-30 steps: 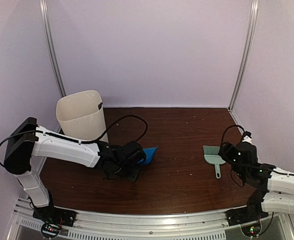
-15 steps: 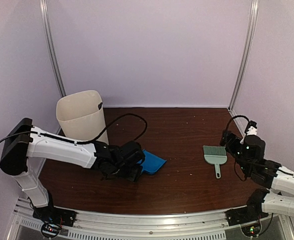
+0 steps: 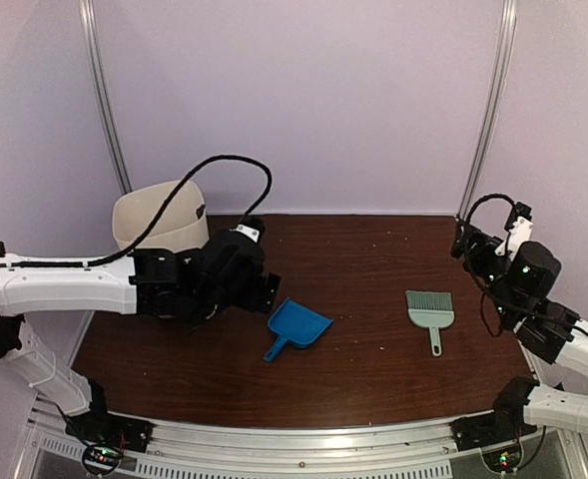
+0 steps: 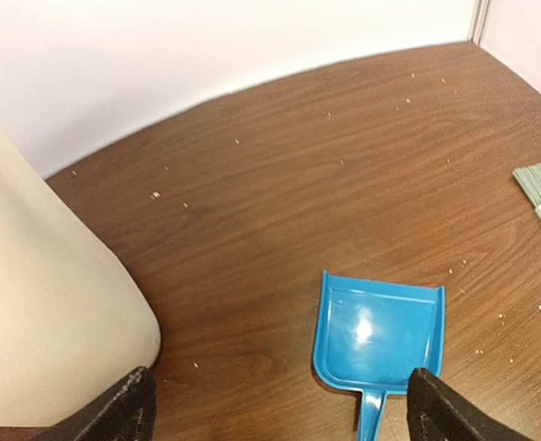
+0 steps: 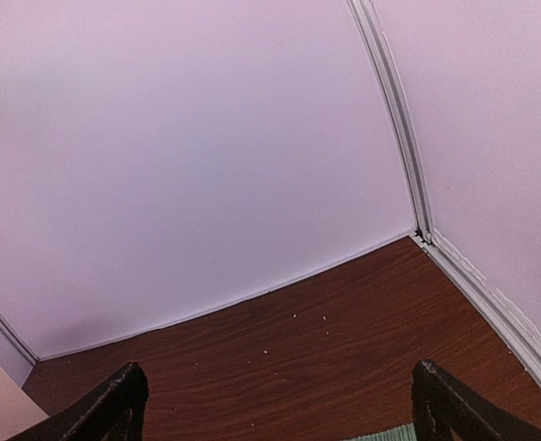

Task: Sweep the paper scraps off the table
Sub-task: Reset both arms

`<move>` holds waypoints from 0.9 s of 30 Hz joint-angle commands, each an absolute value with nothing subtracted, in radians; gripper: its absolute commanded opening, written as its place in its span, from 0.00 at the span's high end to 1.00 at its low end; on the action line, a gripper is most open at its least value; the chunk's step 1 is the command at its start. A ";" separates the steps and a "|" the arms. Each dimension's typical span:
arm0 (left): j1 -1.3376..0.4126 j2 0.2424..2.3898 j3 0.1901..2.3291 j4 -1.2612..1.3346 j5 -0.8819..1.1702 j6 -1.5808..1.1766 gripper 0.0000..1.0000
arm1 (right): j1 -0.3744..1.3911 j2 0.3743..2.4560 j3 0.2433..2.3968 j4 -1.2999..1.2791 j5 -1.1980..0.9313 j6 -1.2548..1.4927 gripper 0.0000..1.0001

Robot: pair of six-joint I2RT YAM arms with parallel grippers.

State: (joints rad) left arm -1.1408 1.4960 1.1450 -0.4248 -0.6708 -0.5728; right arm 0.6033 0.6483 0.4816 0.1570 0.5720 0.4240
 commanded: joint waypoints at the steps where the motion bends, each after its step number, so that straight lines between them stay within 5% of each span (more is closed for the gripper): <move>1: -1.144 1.391 1.161 -0.370 -0.814 -0.466 0.02 | 0.597 0.630 0.514 0.205 0.513 0.308 0.00; 15: -1.140 1.110 0.927 -0.203 -1.064 -0.309 0.02 | 0.598 0.660 0.448 0.318 0.426 0.233 0.00; 27: -1.128 1.084 0.886 -0.159 -1.104 -0.268 0.02 | 0.598 0.658 0.428 0.355 0.419 0.211 0.00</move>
